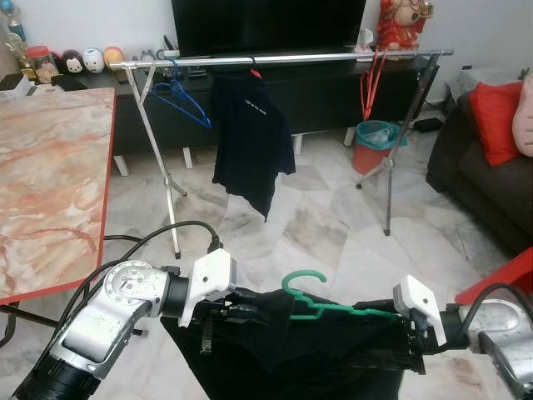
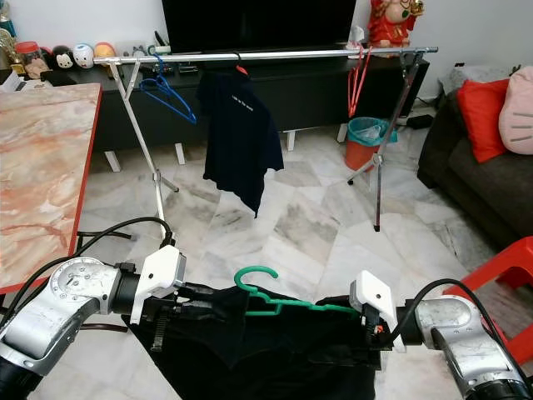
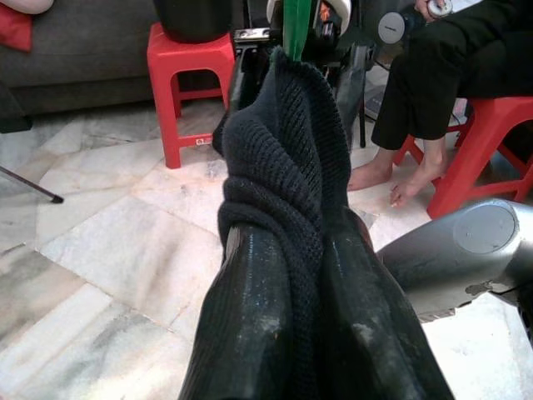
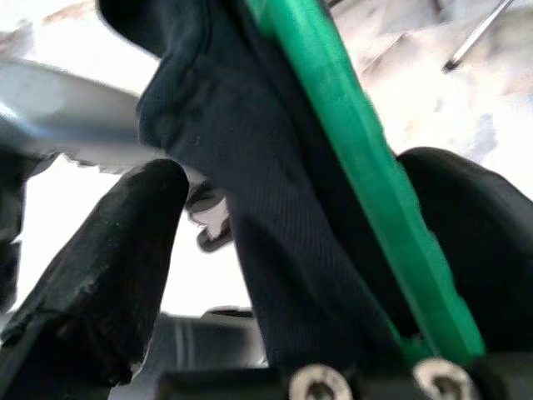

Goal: Hang hanger

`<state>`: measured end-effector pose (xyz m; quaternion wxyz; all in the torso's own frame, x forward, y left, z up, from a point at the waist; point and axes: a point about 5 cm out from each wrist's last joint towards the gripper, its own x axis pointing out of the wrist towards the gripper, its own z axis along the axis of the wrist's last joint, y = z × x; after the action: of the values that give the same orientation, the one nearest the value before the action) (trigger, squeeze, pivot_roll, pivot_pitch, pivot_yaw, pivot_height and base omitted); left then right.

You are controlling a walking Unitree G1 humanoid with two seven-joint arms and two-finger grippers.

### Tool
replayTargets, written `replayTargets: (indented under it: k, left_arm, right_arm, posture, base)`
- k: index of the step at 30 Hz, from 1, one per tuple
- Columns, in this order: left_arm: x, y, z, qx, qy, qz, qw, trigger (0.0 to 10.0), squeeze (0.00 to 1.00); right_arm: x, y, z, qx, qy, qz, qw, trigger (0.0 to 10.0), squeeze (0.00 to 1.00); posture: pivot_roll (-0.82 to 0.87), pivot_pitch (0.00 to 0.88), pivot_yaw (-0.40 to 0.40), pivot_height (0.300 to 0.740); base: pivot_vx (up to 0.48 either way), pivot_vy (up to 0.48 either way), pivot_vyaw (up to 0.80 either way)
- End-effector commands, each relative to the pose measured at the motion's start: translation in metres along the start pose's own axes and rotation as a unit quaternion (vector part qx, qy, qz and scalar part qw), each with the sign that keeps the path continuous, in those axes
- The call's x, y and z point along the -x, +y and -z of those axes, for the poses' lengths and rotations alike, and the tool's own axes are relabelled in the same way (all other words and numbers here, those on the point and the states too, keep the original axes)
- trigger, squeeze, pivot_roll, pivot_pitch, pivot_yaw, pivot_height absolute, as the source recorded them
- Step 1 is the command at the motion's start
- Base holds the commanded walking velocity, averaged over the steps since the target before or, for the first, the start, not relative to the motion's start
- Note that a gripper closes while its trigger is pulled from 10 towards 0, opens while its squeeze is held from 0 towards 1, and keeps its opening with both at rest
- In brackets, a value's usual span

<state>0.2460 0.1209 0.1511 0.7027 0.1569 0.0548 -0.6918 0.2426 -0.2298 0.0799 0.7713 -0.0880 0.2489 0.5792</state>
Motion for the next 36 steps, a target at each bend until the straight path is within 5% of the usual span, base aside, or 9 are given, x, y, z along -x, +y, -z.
replayTargets:
  k: [1,4,7,8,9,10,12,36]
  left_arm:
    - [0.003,0.004,-0.016,-0.023,-0.025,-0.004,0.999,10.0,0.0]
    - [0.003,0.006,-0.017,-0.025,-0.025,-0.008,0.999,10.0,0.0]
    - [0.005,0.006,-0.017,-0.026,-0.023,-0.009,0.999,10.0,0.0]
    - [0.005,0.006,-0.017,-0.025,-0.022,-0.009,0.999,10.0,0.0]
    - [0.005,0.006,-0.017,-0.025,-0.022,-0.01,0.999,10.0,0.0]
    - [0.005,0.006,-0.017,-0.025,-0.022,-0.01,0.999,10.0,0.0]
    - [0.005,0.006,-0.017,-0.024,-0.022,-0.013,0.999,10.0,0.0]
    - [0.014,0.013,-0.029,-0.037,-0.042,-0.045,0.997,10.0,0.0]
  right_arm:
    - [0.001,-0.005,-0.002,0.009,0.001,0.02,1.0,10.0,0.0]
    - [0.003,-0.012,-0.011,0.012,-0.022,0.039,0.999,10.0,0.0]
    - [0.007,-0.008,-0.007,0.024,0.013,0.01,1.0,10.0,0.0]
    - [0.008,-0.008,-0.005,0.027,0.027,0.01,0.999,8.4,0.0]
    - [0.009,-0.009,-0.003,0.029,0.035,0.011,0.999,8.4,0.0]
    - [0.01,-0.01,-0.001,0.033,0.049,0.016,0.998,4.7,0.0]
    - [0.011,-0.011,0.002,0.036,0.061,0.017,0.997,0.0,0.0]
    - [-0.014,-0.017,0.004,0.056,0.04,0.051,0.996,0.0,0.0]
  posture:
    - [-0.01,0.0,-0.031,0.74]
    - [-0.01,0.0,-0.031,0.74]
    - [-0.01,0.0,-0.031,0.74]
    - [-0.01,0.0,-0.033,0.74]
    - [-0.01,0.0,-0.033,0.74]
    - [-0.01,0.0,-0.035,0.74]
    - [0.0,0.0,-0.037,0.74]
    - [0.03,0.0,-0.021,0.74]
  base:
    - [0.0,0.0,0.0]
    - [0.0,0.0,0.0]
    - [0.0,0.0,0.0]
    - [0.0,0.0,0.0]
    - [0.0,0.0,0.0]
    - [0.0,0.0,0.0]
    - [0.0,0.0,0.0]
    - [0.0,0.0,0.0]
